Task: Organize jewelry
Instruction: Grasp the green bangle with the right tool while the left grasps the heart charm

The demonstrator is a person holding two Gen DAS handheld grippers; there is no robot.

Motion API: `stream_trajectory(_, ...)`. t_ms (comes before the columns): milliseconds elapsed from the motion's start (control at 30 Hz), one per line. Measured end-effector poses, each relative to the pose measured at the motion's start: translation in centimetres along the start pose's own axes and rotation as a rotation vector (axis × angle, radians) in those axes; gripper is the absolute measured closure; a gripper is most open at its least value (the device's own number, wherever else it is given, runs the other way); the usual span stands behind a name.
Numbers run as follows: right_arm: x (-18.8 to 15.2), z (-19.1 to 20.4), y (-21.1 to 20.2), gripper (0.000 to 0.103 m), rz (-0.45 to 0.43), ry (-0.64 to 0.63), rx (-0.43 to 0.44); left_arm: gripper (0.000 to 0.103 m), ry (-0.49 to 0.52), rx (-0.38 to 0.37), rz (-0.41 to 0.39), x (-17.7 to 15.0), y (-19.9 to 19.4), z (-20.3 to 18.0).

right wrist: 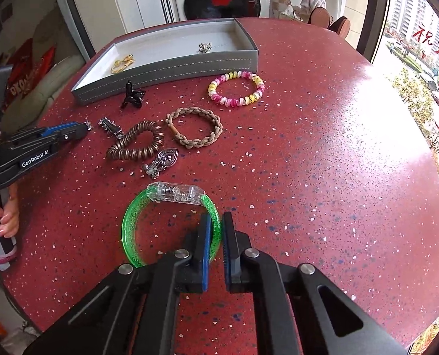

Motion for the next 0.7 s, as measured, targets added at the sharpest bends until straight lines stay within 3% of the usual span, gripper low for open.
stream_trajectory(400, 0.9, -0.5, -1.8, 0.095, -0.048, 0.020, 0.057, 0.068, -0.076, -0.058, -0.052, 0.1, -2.7, 0.6)
stream_trajectory(700, 4.9, -0.4, -3.8, 0.095, -0.098, 0.031, 0.102, 0.068, -0.119, -0.085, -0.111, 1.8, -5.2, 1.1)
Point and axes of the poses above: each gripper's, at about its wrist camera, not at the fingertips, and y roughly the way its jaws point, z to its left, x to its top, the point moved 5 cm from there along y, roughly the way its jaws point, and after that the axes turned 10 degrees about z, right-handed, at the moved point
